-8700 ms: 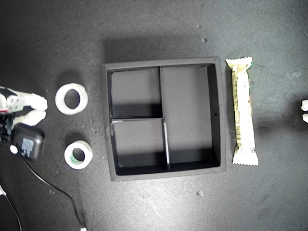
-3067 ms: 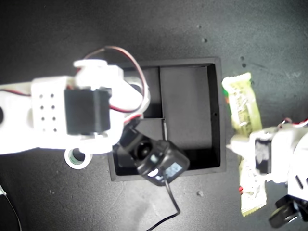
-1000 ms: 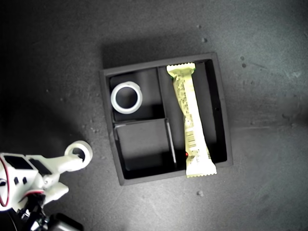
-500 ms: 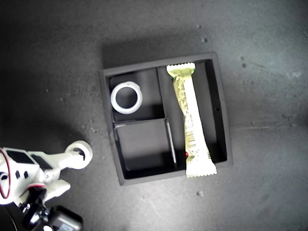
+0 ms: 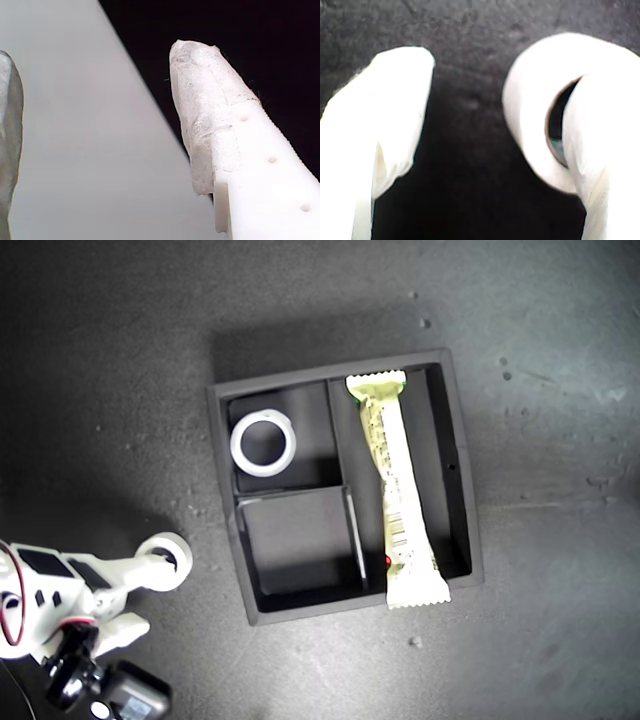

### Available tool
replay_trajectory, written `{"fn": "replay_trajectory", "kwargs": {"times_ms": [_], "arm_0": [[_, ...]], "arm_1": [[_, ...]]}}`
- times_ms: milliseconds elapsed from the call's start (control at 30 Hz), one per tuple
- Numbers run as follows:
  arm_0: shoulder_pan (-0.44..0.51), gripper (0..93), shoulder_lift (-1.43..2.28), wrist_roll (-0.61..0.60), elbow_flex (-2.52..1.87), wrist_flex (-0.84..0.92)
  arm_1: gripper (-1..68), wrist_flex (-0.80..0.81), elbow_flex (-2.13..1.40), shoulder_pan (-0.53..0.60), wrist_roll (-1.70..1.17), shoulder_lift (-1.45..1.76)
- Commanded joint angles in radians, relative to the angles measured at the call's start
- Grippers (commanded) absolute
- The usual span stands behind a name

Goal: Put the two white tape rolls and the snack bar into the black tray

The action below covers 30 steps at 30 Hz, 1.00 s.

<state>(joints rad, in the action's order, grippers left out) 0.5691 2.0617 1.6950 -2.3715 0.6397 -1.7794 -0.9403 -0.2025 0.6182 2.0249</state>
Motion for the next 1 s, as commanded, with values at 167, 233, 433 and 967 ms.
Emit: {"fn": "replay_trajectory", "kwargs": {"times_ms": [167, 233, 433, 967], "arm_0": [[-0.006, 17.7, -0.084, 0.009, 0.011, -0.031], [-0.029, 16.5, -0.155, 0.009, 0.037, -0.018], [-0.117, 14.6, -0.426, -0.032, 0.291, 0.225], [-0.133, 15.3, -0.236, 0.002, 0.242, 0.380]], "arm_1": [[18.9, 0.026, -0.003, 0.012, 0.008, 0.026], [19.0, 0.032, -0.015, 0.021, 0.012, 0.026], [19.0, 0.133, -0.143, 0.080, 0.034, 0.032], [18.2, 0.176, -0.184, 0.140, 0.014, 0.032]]}}
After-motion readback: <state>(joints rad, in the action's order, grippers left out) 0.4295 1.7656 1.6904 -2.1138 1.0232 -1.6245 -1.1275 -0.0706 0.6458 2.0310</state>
